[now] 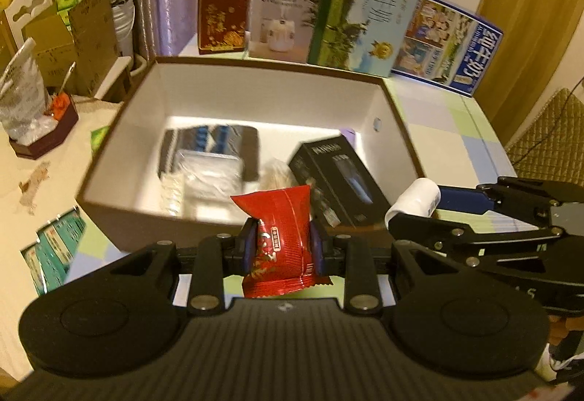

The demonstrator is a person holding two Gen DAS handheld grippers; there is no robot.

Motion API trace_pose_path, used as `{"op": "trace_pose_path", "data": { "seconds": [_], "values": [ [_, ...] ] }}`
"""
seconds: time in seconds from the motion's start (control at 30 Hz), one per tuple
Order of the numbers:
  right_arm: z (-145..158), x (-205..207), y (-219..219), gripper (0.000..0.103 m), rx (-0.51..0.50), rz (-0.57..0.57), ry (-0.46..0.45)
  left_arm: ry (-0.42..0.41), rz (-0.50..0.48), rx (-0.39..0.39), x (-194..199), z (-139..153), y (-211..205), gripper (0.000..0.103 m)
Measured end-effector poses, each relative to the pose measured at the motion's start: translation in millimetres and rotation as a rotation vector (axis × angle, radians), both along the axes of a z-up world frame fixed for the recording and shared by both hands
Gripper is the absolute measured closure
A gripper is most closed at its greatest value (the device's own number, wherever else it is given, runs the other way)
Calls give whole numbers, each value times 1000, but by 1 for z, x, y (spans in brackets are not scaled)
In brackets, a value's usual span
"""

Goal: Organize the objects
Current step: 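Lift and carry the red packet and pill bottle over the brown box with both tools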

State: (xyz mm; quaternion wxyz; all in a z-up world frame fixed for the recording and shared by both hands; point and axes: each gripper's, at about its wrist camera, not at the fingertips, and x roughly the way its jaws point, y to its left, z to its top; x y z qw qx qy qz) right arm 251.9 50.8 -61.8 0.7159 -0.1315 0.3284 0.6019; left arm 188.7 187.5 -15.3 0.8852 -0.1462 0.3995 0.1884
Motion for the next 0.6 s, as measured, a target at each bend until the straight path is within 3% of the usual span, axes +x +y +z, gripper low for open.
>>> {"op": "trace_pose_path", "data": {
  "seconds": [0.6],
  "values": [
    [-20, 27, 113, 58, -54, -118, 8, 62, -40, 36, 62, -21, 105, 78]
  ]
}}
